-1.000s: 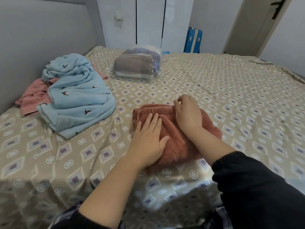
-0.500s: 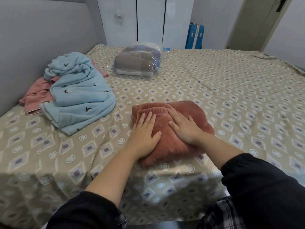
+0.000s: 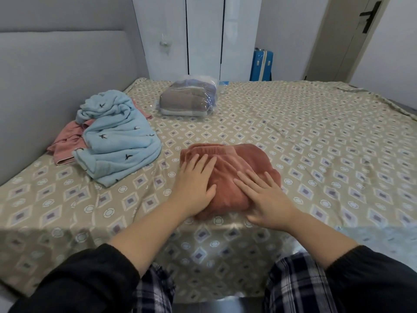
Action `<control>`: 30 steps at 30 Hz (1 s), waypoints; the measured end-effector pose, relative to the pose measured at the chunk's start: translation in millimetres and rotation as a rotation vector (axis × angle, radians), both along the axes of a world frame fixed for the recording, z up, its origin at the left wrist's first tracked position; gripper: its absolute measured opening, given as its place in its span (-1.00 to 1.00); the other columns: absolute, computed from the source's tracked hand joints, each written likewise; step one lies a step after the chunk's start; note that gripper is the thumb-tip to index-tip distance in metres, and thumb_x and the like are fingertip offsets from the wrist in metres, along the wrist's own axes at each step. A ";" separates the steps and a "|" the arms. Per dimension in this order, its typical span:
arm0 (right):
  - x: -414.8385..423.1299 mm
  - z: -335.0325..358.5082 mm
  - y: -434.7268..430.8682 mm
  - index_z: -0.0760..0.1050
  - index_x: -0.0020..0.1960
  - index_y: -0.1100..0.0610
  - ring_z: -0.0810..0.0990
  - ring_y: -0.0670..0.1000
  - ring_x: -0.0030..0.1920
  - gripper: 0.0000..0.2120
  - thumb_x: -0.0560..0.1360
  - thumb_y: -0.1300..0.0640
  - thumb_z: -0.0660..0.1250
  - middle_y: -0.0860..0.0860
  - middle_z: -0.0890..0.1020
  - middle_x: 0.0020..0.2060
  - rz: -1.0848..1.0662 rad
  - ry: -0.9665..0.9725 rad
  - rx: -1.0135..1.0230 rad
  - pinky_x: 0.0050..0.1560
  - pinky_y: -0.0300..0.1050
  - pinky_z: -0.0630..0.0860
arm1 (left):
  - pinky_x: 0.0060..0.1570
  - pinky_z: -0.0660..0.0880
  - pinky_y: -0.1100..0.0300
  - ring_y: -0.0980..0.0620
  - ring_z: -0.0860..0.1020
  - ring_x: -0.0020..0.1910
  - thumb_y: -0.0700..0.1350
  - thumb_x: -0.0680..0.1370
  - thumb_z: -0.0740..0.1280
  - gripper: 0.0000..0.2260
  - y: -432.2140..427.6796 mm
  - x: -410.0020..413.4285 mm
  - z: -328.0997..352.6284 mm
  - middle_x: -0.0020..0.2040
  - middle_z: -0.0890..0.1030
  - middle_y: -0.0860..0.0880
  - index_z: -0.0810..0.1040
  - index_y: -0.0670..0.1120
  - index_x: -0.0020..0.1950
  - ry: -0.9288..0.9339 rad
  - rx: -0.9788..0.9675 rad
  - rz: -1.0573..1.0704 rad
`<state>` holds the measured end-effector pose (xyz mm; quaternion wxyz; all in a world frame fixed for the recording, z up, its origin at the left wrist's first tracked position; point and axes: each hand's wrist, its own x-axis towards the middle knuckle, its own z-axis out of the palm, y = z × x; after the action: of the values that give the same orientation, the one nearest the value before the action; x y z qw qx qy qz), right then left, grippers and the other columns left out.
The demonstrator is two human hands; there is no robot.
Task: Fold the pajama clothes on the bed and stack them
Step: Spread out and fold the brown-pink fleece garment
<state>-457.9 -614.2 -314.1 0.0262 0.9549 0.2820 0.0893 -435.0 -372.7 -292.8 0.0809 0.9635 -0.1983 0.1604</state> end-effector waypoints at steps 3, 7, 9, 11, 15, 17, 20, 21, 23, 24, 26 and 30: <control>4.3 -4.8 2.1 -0.13 0.56 -0.06 -0.15 -0.04 0.54 -0.11 0.40 -0.14 0.31 -0.14 -0.13 0.52 -0.028 -0.042 -0.011 0.45 0.06 -0.31 | 0.49 -0.09 -0.06 -0.07 -0.02 0.55 0.33 0.47 0.13 -0.19 -15.3 -22.6 -10.5 0.58 0.04 -0.04 -0.06 -0.03 0.58 0.014 0.099 -0.071; 18.7 -8.4 10.2 -0.15 0.57 -0.07 -0.11 -0.05 0.55 -0.09 0.41 -0.05 0.33 -0.15 -0.15 0.52 -0.052 0.024 -0.010 0.46 0.04 -0.24 | 0.51 -0.03 -0.01 -0.10 0.01 0.55 0.30 0.39 0.36 -0.03 -17.4 -21.3 -28.7 0.58 0.04 -0.10 -0.11 -0.04 0.58 0.133 0.179 -0.012; 29.7 -4.4 12.9 -0.10 0.57 -0.07 -0.01 -0.02 0.55 -0.09 0.39 -0.04 0.37 -0.11 -0.03 0.56 -0.048 0.089 -0.004 0.49 0.09 -0.08 | 0.50 0.06 0.03 -0.10 0.12 0.52 0.27 0.33 0.43 0.00 -16.4 -12.7 -27.5 0.55 0.12 -0.11 -0.05 -0.02 0.58 0.175 0.158 -0.039; 41.2 3.2 15.8 -0.02 0.56 -0.07 0.08 -0.02 0.53 -0.08 0.36 -0.06 0.43 -0.09 0.11 0.54 -0.034 0.150 0.001 0.47 0.12 0.03 | 0.42 0.21 0.09 -0.06 0.28 0.44 0.23 0.29 0.47 -0.01 -14.4 -1.1 -23.6 0.48 0.28 -0.07 0.04 -0.01 0.57 0.210 0.118 -0.086; 63.3 19.6 23.8 0.14 0.51 -0.16 0.43 0.01 0.31 -0.14 0.31 -0.07 0.47 -0.11 0.48 0.32 -0.013 0.240 0.014 0.32 -0.02 0.31 | 0.16 0.43 0.17 -0.01 0.49 0.24 0.06 0.33 0.46 -0.20 -7.3 22.9 -10.4 0.31 0.49 0.06 0.17 0.13 0.51 0.363 0.032 -0.130; 73.2 27.1 27.7 0.25 0.45 -0.22 0.55 0.04 0.14 -0.24 0.31 -0.04 0.45 -0.11 0.60 0.16 -0.020 0.268 0.002 0.10 -0.15 0.42 | 0.00 0.42 0.21 -0.03 0.55 0.14 0.00 0.31 0.46 -0.24 -4.0 35.5 -4.4 0.21 0.57 0.05 0.23 0.17 0.46 0.405 0.032 -0.124; 86.5 35.1 30.4 0.49 0.23 -0.16 0.61 0.05 -0.03 -0.50 0.30 -0.01 0.44 -0.08 0.66 -0.07 -0.023 0.311 0.010 -0.10 -0.15 0.46 | -0.15 0.39 0.28 0.01 0.55 -0.02 -0.03 0.29 0.45 -0.34 1.5 53.2 4.1 0.11 0.60 0.05 0.34 0.18 0.37 0.479 0.032 -0.127; 91.0 38.6 31.3 0.53 0.14 -0.12 0.61 0.06 -0.07 -0.60 0.30 -0.01 0.43 -0.07 0.66 -0.14 -0.031 0.325 0.010 -0.12 -0.12 0.47 | -0.24 0.40 0.33 0.05 0.54 -0.10 -0.03 0.29 0.45 -0.39 3.6 60.2 8.5 0.07 0.60 0.06 0.39 0.17 0.31 0.520 0.016 -0.139; 104.8 45.5 31.6 0.55 -0.03 -0.06 0.59 0.06 -0.16 -0.75 0.30 0.00 0.42 -0.07 0.61 -0.27 -0.064 0.361 0.015 -0.17 -0.11 0.47 | -0.28 0.50 0.30 0.08 0.54 -0.14 -0.02 0.27 0.44 -0.53 6.3 79.8 19.0 0.01 0.59 0.09 0.45 0.20 0.15 0.620 -0.007 -0.167; 113.0 50.9 32.3 0.54 -0.09 -0.03 0.58 0.05 -0.20 -0.80 0.30 0.00 0.43 -0.07 0.60 -0.30 -0.072 0.394 0.016 -0.20 -0.11 0.48 | -0.18 0.57 0.17 0.05 0.56 -0.12 -0.01 0.26 0.44 -0.58 6.3 91.0 25.2 0.02 0.58 0.08 0.45 0.23 0.07 0.676 -0.022 -0.173; 130.9 63.6 31.3 0.53 -0.18 -0.02 0.58 -0.02 -0.26 -0.86 0.30 0.05 0.45 -0.10 0.61 -0.34 -0.069 0.504 0.042 -0.25 -0.14 0.50 | 0.07 0.56 0.13 0.09 0.56 -0.09 -0.06 0.31 0.45 -0.59 4.5 110.6 36.4 0.12 0.55 0.07 0.45 0.22 0.09 0.799 -0.048 -0.244; 161.5 87.3 30.0 0.42 -0.30 -0.08 0.56 -0.17 -0.36 -0.77 0.31 0.15 0.46 -0.22 0.55 -0.48 -0.003 0.701 0.080 -0.43 -0.39 0.38 | -0.14 0.57 0.14 0.19 0.58 -0.13 0.06 0.21 0.42 -0.61 9.5 141.9 53.2 -0.03 0.59 0.18 0.45 0.28 -0.01 0.891 0.006 -0.241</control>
<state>-296.4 -584.2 -226.9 -0.1094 0.9282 0.2689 -0.2330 -293.1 -363.2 -239.7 0.1733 0.9088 -0.2552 -0.2808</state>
